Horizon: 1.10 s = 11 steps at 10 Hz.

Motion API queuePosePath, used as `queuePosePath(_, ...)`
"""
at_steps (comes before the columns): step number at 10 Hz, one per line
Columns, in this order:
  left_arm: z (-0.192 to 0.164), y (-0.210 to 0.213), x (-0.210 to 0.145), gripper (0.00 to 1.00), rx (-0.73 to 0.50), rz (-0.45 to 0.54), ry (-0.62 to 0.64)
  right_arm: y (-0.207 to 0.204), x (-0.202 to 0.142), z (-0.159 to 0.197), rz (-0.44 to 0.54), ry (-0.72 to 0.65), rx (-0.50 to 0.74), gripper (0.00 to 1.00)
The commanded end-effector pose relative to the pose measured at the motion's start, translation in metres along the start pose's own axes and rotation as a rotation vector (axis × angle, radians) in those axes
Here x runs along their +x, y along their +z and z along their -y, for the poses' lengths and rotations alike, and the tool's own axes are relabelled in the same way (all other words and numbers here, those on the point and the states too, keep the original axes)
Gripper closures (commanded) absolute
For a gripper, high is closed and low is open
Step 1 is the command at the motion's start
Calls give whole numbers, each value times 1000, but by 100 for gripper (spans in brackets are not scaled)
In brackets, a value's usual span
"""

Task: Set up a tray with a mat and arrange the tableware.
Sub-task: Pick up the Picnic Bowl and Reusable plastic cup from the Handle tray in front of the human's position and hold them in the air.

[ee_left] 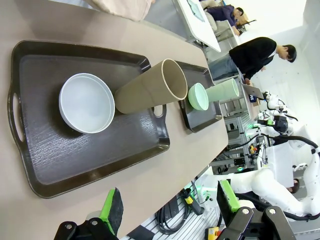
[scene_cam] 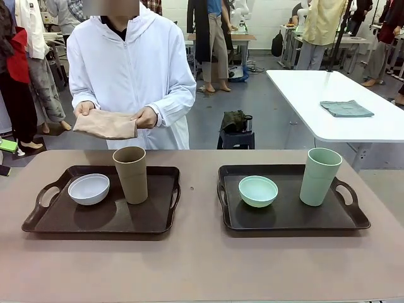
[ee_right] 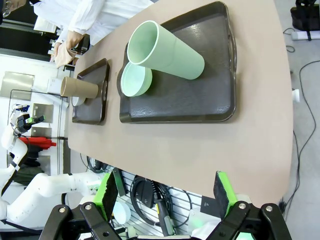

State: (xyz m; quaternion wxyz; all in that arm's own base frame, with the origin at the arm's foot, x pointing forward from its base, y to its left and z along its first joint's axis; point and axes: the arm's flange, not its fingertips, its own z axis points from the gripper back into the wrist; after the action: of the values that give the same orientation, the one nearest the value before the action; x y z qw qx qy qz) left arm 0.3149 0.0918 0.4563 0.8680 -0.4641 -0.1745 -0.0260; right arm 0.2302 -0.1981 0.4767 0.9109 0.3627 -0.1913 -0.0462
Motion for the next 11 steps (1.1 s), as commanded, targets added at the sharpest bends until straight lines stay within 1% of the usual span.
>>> queuePosePath(1, -2, 0, 2, 0, -22, 14, -20, 0, 0, 0, 7, 12, 27, 0)
queuePosePath(8, -2, 0, 2, 0, -22, 14, -20, 0, 0, 0, 7, 12, 27, 0)
queuePosePath(9, 0, 0, 0, 0, 0, 1, 0, 0, 0, 0, 0, 0, 0, 0)
queuePosePath(10, 27, 6, -4, 0, 41, 19, -133, -5, 10, -21, 47, 99, -67, 0)
queuePosePath(11, 64, 9, -7, 0, 159, 38, -287, -17, 23, -63, 60, 249, -85, 0)
